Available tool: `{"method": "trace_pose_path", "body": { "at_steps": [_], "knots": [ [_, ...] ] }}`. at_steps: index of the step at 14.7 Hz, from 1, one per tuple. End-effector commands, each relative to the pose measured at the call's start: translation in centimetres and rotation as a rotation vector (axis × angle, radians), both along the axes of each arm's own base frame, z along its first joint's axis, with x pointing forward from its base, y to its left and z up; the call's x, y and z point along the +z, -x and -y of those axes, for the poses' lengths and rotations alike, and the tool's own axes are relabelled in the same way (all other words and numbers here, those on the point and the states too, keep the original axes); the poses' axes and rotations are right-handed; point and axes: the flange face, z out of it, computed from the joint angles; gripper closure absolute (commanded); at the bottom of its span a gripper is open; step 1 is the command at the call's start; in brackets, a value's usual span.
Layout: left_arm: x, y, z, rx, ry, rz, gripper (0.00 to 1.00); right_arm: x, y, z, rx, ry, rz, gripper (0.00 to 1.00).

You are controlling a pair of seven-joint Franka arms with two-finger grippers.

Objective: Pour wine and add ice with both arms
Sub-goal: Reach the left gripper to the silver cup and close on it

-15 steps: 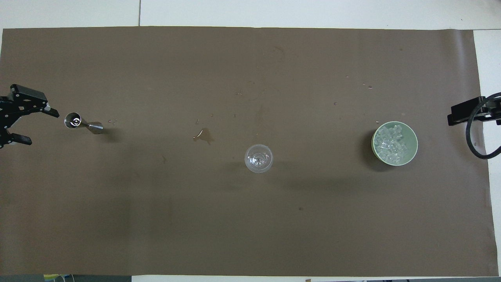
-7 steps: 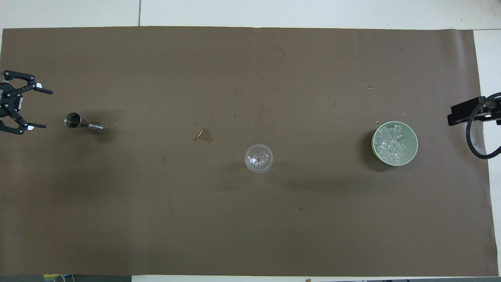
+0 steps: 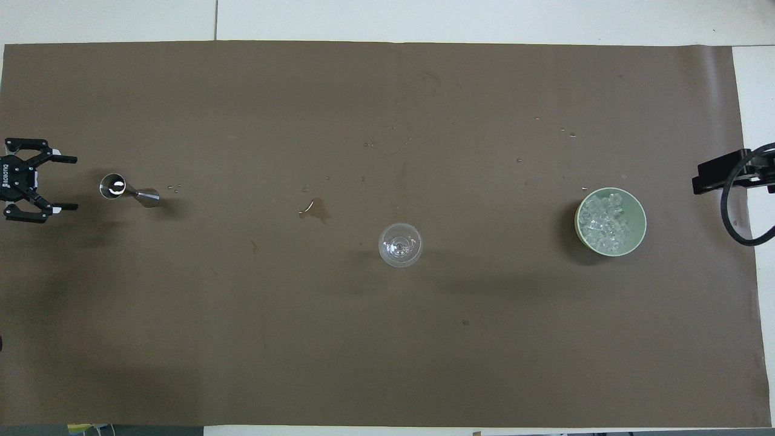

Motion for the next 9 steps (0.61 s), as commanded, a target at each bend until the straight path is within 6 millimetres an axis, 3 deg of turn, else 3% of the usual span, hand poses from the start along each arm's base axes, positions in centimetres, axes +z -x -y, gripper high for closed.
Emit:
{"method": "trace_pose_path", "body": {
  "at_steps": [1, 5, 7, 9],
  "knots": [
    [-2.3, 2.7, 1.1, 0.092, 0.07, -0.036, 0.0, 0.0, 0.7, 0.1, 0.015, -0.02, -0.006, 0.0],
    [-3.7, 5.9, 2.3, 0.17, 0.194, -0.062, 0.0, 0.0, 0.7, 0.1, 0.015, -0.02, -0.006, 0.0],
    [-3.5, 5.7, 3.0, 0.071, 0.205, 0.074, 0.0, 0.0, 0.7, 0.1, 0.015, -0.02, -0.006, 0.0],
    [-3.6, 5.8, 3.7, 0.077, 0.248, 0.12, 0.0, 0.0, 0.7, 0.1, 0.015, -0.02, -0.006, 0.0]
  ]
}}
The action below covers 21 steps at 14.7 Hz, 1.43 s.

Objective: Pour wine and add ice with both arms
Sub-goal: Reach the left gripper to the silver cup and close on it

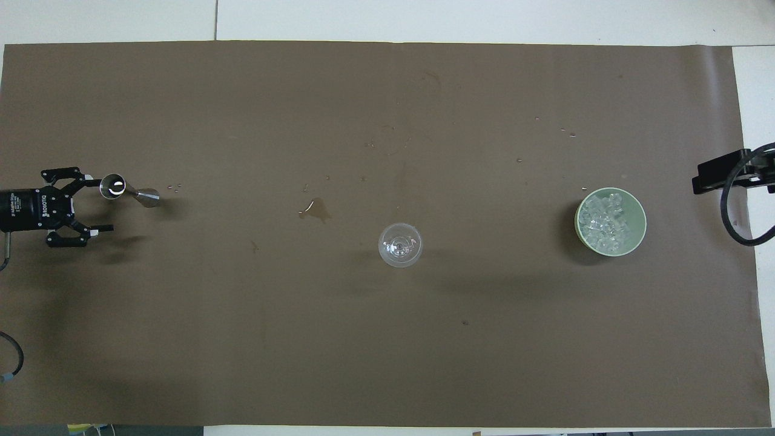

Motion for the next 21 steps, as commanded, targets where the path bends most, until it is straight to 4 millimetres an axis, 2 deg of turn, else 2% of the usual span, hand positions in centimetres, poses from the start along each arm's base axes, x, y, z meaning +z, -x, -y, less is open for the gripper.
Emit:
{"method": "trace_pose_path", "body": {
  "at_steps": [1, 4, 8, 13, 21],
  "knots": [
    [0.4, 1.2, 1.5, 0.029, 0.048, 0.066, 0.0, 0.0, 0.7, 0.1, 0.015, -0.02, -0.006, 0.0],
    [0.3, 0.8, 2.4, 0.068, 0.077, 0.077, 0.0, 0.0, 0.7, 0.1, 0.015, -0.02, -0.006, 0.0],
    [-1.6, 1.0, 3.5, 0.204, 0.063, 0.016, 0.0, 0.0, 0.7, 0.1, 0.015, -0.02, -0.006, 0.0],
    [-1.7, 1.2, 4.1, 0.209, 0.073, -0.003, 0.0, 0.0, 0.7, 0.1, 0.015, -0.02, -0.006, 0.0],
    [-1.6, 1.2, 4.5, 0.198, 0.094, -0.006, 0.07, 0.0, 0.7, 0.1, 0.015, -0.02, -0.006, 0.0]
  ]
}}
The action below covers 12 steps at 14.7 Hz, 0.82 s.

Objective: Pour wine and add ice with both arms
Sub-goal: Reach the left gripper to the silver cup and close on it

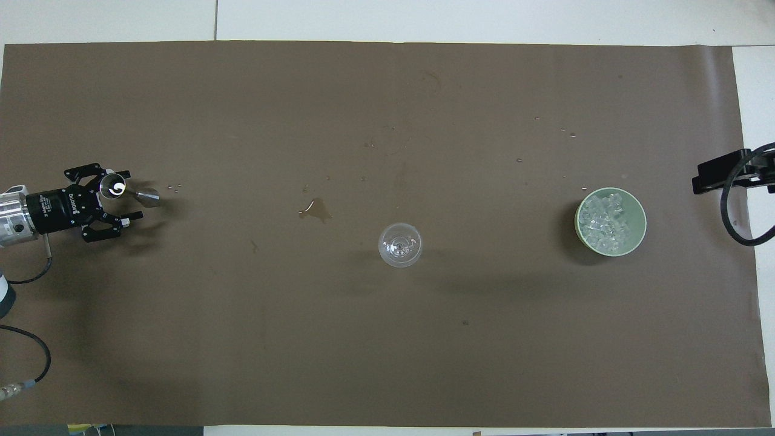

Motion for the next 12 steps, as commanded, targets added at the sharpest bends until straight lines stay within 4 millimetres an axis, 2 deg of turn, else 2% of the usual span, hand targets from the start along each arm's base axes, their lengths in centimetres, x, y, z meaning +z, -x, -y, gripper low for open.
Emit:
{"method": "trace_pose_path", "body": {
  "at_steps": [1, 6, 8, 9, 10, 12],
  "knots": [
    [0.73, 0.6, 0.59, 0.016, 0.016, -0.007, 0.07, -0.01, 0.72, 0.1, 0.015, -0.02, -0.006, 0.0],
    [0.82, 0.51, 0.72, 0.015, 0.022, -0.003, 0.12, -0.01, 0.72, 0.1, 0.015, -0.02, -0.006, 0.0],
    [0.9, 0.47, 0.74, 0.013, 0.024, 0.0, 0.23, -0.01, 0.72, 0.1, 0.015, -0.02, -0.006, 0.0],
    [0.97, 0.46, 0.7, 0.011, 0.027, 0.002, 0.32, -0.01, 0.72, 0.1, 0.015, -0.02, -0.006, 0.0],
    [1.04, 0.43, 0.74, 0.008, 0.029, 0.005, 0.5, -0.01, 0.72, 0.12, 0.015, -0.019, -0.006, 0.0],
    [1.05, 0.44, 0.78, 0.006, 0.032, 0.004, 1.0, -0.01, 0.72, 0.1, 0.015, -0.02, -0.006, 0.0]
  ]
}}
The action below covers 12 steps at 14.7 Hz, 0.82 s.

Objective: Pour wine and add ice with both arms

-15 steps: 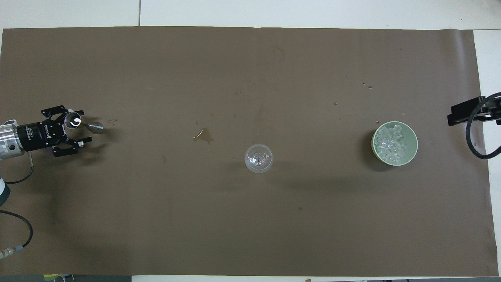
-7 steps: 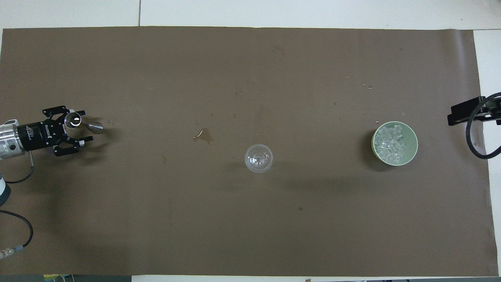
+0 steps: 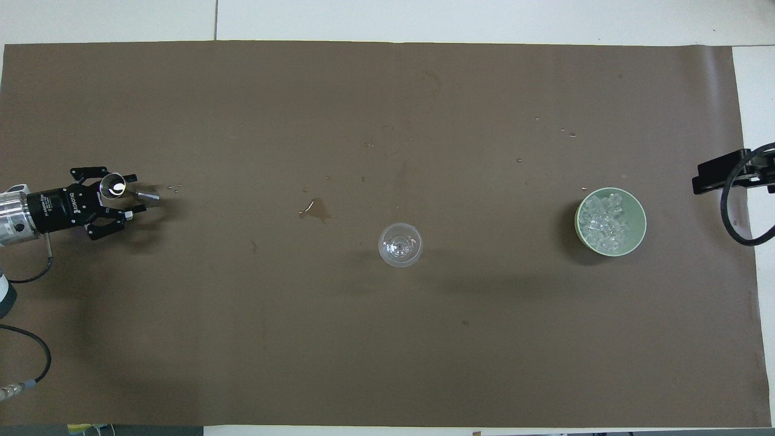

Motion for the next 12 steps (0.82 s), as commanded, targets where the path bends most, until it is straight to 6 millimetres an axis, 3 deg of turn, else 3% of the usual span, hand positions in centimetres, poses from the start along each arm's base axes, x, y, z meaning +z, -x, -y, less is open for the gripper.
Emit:
{"method": "trace_pose_path", "body": {
  "at_steps": [1, 4, 7, 10, 12],
  "knots": [
    [0.8, 0.5, 0.5, 0.008, 0.021, 0.001, 1.0, 0.0, 0.7, 0.1, 0.015, -0.02, -0.006, 0.0],
    [1.0, 0.6, 0.7, 0.001, 0.036, -0.006, 1.0, 0.0, 0.7, 0.1, 0.015, -0.02, -0.006, 0.0],
    [2.4, 0.6, 1.0, -0.023, 0.059, 0.011, 1.0, 0.0, 0.7, -0.4, 0.024, -0.02, -0.006, 0.0],
    [5.6, 1.2, 2.5, -0.11, 0.125, 0.049, 1.0, 0.0, 0.6, -0.6, 0.024, -0.02, -0.002, 0.0],
    [8.0, 1.3, 5.2, -0.195, 0.16, 0.058, 1.0, 0.1, 0.6, -1.3, 0.038, -0.02, 0.001, 0.0]
  ]
}}
